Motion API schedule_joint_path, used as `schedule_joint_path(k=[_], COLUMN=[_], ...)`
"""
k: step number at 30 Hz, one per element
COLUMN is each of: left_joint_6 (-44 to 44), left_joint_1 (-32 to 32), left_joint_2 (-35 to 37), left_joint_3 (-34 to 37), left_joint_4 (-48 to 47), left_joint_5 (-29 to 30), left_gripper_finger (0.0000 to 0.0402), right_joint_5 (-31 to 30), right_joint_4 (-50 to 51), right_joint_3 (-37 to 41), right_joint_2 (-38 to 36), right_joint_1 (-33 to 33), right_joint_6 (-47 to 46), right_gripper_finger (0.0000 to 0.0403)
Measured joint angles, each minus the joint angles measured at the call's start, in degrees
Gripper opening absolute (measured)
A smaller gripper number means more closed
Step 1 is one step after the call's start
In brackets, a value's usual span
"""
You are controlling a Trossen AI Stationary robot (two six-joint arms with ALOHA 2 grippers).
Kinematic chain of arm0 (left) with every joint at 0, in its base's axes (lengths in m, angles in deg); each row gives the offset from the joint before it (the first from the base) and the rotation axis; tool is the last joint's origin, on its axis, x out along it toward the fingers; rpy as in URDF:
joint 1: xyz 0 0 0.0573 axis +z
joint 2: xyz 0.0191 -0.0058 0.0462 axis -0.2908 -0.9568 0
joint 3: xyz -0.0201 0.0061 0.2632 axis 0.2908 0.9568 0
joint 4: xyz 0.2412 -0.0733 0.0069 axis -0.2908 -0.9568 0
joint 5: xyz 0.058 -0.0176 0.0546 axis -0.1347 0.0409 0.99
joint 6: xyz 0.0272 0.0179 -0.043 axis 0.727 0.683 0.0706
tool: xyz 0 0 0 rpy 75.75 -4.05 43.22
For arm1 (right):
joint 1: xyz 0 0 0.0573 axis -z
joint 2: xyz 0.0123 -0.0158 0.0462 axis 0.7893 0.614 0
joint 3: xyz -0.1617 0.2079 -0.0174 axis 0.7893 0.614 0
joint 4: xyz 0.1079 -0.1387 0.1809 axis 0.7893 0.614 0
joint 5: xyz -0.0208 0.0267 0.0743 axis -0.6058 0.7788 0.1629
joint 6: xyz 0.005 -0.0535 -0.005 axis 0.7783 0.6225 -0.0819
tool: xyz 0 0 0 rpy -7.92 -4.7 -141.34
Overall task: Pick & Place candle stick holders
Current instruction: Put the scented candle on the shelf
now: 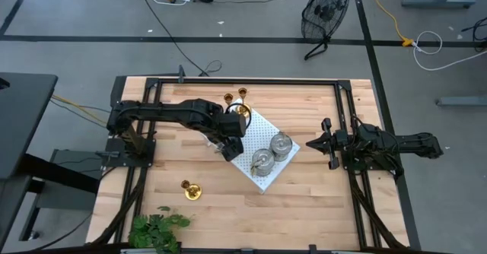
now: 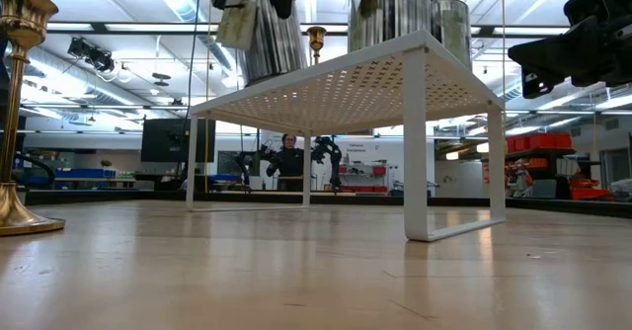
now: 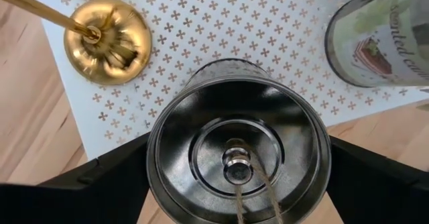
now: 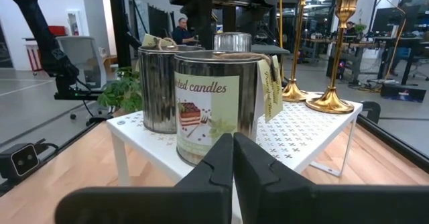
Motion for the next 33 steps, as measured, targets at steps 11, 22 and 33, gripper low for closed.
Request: schedule_joint_path(k=[11, 22, 33], left_joint_6=[0.58, 1.38, 1.40], left_joint_1=[-0.01, 0.00, -0.04], left_joint_2=[0.00, 0.02, 0.11], left_joint_3=[0.00, 0.00, 0.00], left_joint_4=[2.90, 2.84, 2.87], left_joint_5=[-0.13, -0.15, -0.11], left_gripper_finger=[0.0391, 0.0392, 0.0398], right_joint_5=[0.00, 0.00, 0.00], right_joint_4=[0.01, 0.00, 0.00], right_joint_3=[0.00, 0.00, 0.00], right_joint_2=[0.00, 0.02, 0.00], right_joint_1=[0.00, 0.00, 0.00], right_joint_6=[-0.01, -0.01, 0.00], right_gripper_finger=[0.0016, 0.0016, 0.0016])
